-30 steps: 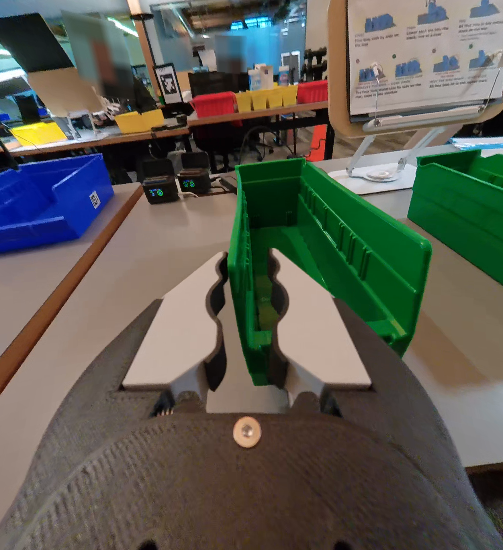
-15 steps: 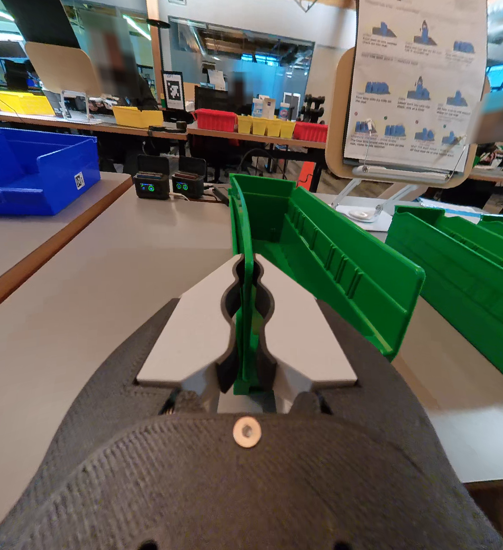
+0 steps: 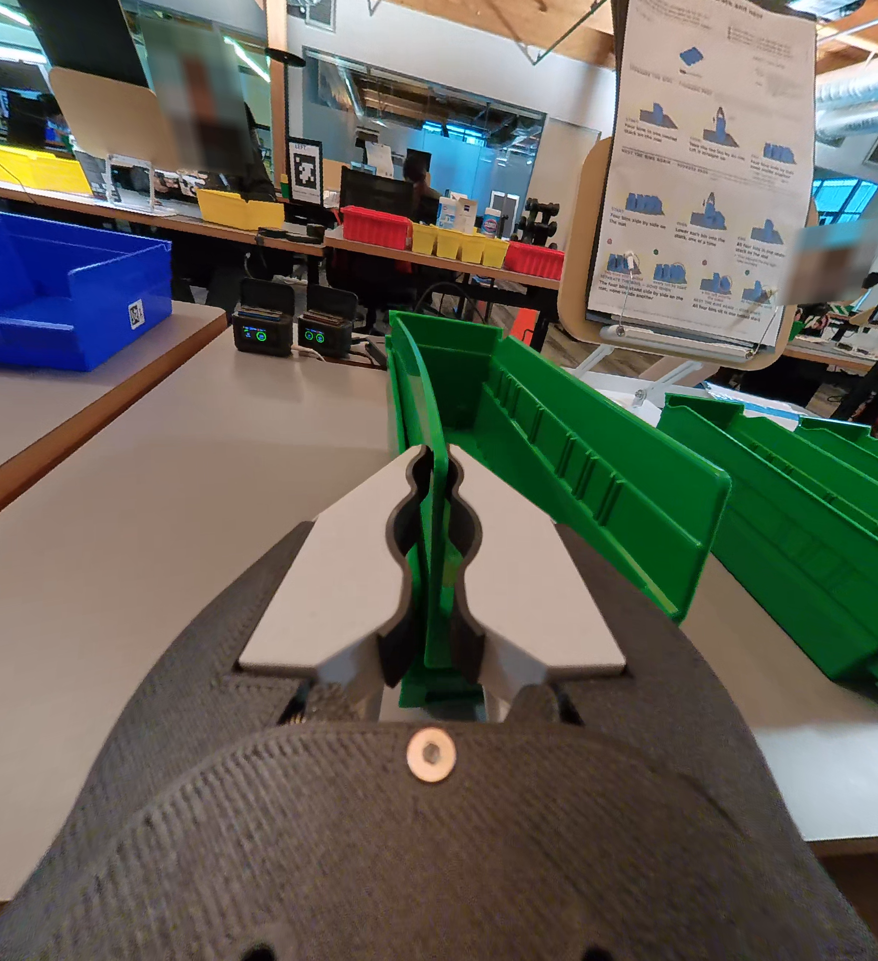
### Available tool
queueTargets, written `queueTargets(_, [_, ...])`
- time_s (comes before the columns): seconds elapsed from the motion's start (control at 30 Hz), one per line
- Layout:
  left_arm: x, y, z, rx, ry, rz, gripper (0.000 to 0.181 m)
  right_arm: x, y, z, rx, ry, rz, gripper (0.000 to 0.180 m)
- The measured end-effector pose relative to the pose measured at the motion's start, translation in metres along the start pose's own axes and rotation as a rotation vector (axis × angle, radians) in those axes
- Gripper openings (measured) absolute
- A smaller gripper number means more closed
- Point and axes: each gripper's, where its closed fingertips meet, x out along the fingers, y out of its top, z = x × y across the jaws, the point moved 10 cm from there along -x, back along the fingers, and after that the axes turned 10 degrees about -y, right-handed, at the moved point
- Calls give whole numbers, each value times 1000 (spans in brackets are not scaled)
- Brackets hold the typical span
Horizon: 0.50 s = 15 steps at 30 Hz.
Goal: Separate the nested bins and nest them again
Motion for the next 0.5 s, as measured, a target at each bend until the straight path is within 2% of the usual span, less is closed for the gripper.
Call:
queueTargets(0.3, [-10,18,3,32,-12,136,0,0,-1,0,1,1,-1,15])
queueTargets(0.5, [-2,-3,2,14,11,224,0,0,0,-2,-7,3,2,15])
